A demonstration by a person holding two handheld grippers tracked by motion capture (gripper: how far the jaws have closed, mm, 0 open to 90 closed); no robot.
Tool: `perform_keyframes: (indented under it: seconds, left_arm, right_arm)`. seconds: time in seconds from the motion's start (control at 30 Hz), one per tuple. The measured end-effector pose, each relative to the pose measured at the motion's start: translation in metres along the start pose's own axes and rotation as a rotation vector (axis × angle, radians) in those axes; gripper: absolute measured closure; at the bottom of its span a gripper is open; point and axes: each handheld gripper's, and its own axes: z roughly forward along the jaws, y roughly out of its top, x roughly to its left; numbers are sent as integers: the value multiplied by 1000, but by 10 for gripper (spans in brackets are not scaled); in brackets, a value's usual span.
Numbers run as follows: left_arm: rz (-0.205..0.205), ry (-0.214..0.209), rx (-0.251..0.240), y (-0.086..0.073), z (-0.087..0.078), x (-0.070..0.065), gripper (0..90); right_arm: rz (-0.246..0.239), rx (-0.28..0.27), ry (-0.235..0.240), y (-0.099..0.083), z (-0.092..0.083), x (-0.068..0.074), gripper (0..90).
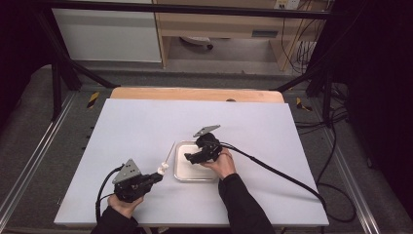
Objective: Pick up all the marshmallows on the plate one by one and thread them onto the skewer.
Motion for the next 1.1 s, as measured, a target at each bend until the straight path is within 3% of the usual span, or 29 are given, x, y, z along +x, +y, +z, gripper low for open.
perform_keyframes:
  seconds: [0.13, 0.27, 0.37, 0.5, 0.6, 0.87, 1.1]
  left_arm:
    - [-2, -5, 7, 0, 1, 0, 880]
    - [-4, -9, 4, 0, 1, 0, 880]
    - [-8, -11, 4, 0, 1, 0, 880]
    - [-7, -9, 4, 0, 1, 0, 880]
    - [-11, -9, 4, 0, 2, 0, 880]
    - [-9, -18, 7, 0, 2, 0, 880]
    - [1, -26, 11, 0, 3, -2, 880]
  right_arm:
    - [-22, 12, -26, -3, 5, -1, 381]
    - [-25, 33, -14, -5, 10, -3, 453]
    - [-30, 20, -19, -5, 10, -3, 517]
    - [-74, 15, -48, -8, 10, 2, 638]
    - [-87, 10, -49, -9, 9, 4, 670]
    - [-28, 13, -28, -8, 6, 1, 726]
    - [4, -62, 27, -7, -20, -1, 742]
